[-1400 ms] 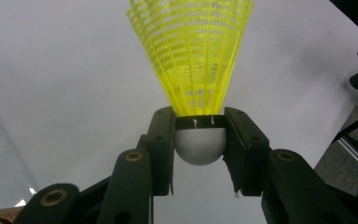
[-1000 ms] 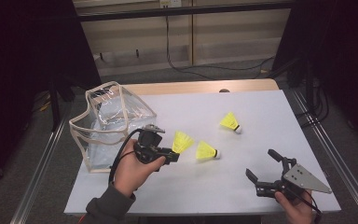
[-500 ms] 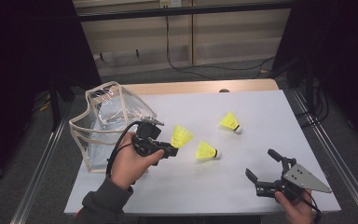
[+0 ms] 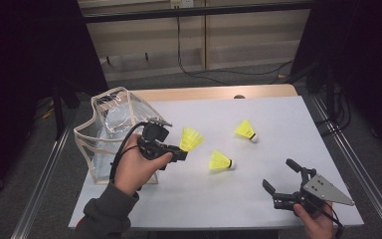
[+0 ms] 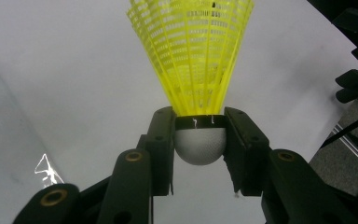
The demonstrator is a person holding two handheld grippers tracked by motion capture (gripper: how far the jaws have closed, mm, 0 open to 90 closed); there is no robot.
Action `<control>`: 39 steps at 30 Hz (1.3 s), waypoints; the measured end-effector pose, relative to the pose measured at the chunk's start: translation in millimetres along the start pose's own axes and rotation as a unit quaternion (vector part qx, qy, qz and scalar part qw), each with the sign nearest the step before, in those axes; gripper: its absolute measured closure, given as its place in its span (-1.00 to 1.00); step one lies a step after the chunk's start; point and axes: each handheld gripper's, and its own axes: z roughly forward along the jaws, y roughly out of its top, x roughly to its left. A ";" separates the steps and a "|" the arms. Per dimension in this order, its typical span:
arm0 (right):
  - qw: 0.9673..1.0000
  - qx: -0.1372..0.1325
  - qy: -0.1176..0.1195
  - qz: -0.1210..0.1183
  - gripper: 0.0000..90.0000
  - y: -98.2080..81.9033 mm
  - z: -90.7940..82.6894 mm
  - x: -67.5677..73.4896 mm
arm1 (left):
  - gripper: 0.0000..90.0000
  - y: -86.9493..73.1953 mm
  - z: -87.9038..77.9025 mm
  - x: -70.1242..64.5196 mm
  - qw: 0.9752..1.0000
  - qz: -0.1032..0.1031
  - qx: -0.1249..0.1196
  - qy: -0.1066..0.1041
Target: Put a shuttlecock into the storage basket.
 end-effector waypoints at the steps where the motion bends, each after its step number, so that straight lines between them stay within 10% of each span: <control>1: 1.000 0.000 0.000 0.000 -0.98 -0.1 0.1 -0.1 | 0.44 0.7 -0.9 0.4 1.000 0.000 0.001 0.000; 39: 1.000 0.005 -0.003 0.001 -0.99 -0.4 1.0 -0.3 | 0.44 28.6 -22.3 -1.1 1.000 -0.010 0.011 0.001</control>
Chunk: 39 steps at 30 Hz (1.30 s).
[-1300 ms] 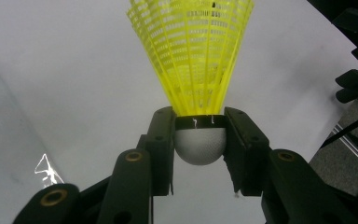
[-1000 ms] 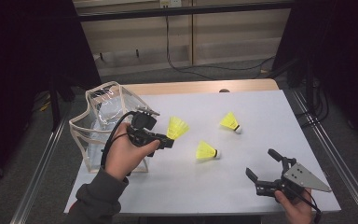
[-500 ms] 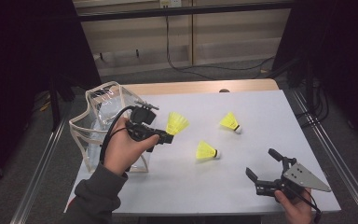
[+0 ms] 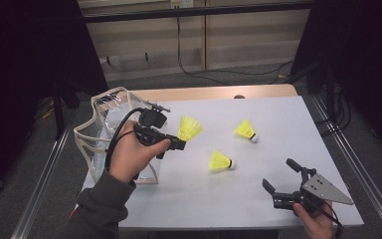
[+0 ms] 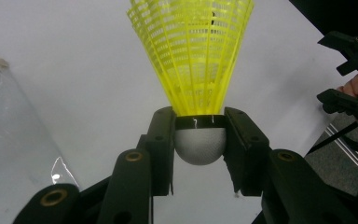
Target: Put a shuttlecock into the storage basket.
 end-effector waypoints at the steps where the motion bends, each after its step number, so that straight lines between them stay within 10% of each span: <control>1: 1.000 -0.001 0.000 0.000 -0.99 0.2 0.1 0.3 | 0.44 0.9 -1.0 0.5 1.000 -0.001 0.003 -0.004; 39: 1.000 -0.003 0.002 0.000 -0.98 0.7 0.0 0.2 | 0.44 28.7 -27.9 9.7 1.000 -0.019 -0.014 0.016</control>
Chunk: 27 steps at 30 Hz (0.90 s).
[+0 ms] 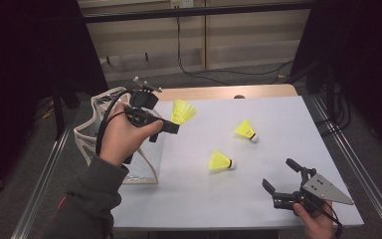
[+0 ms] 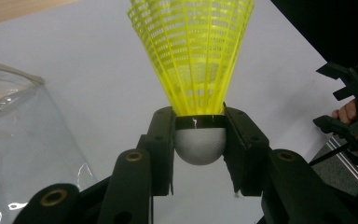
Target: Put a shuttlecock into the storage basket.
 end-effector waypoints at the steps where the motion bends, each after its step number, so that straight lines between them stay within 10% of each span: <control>1: 1.000 0.000 0.000 0.000 -0.98 0.0 0.1 0.0 | 0.44 0.6 -0.3 0.9 1.000 0.000 0.001 0.000; 27: 1.000 -0.001 0.000 0.000 -0.98 0.2 0.0 0.4 | 0.44 7.2 -12.5 23.6 0.999 -0.022 -0.008 0.027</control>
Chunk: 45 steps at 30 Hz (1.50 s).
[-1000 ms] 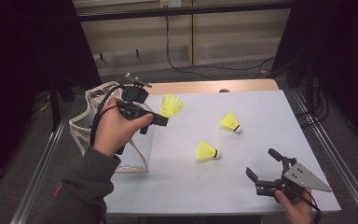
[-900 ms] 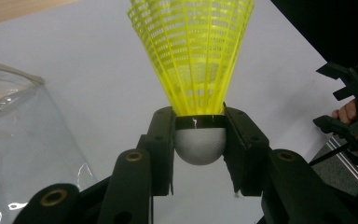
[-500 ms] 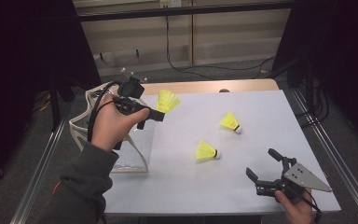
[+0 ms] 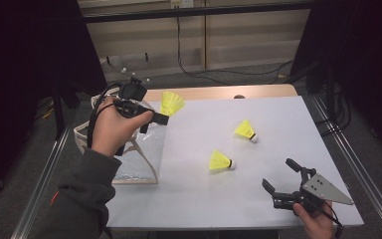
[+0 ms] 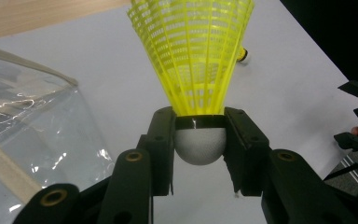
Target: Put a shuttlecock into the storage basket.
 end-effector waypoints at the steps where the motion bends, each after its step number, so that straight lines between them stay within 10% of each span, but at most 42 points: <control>1: 1.000 0.000 0.000 -0.001 -0.98 0.0 0.0 0.0 | 0.44 0.5 -0.6 0.8 1.000 -0.001 0.000 0.002; 45: 1.000 0.000 0.000 -0.002 -0.98 0.2 -0.2 0.1 | 0.44 5.1 -19.9 27.5 0.999 -0.024 -0.012 0.034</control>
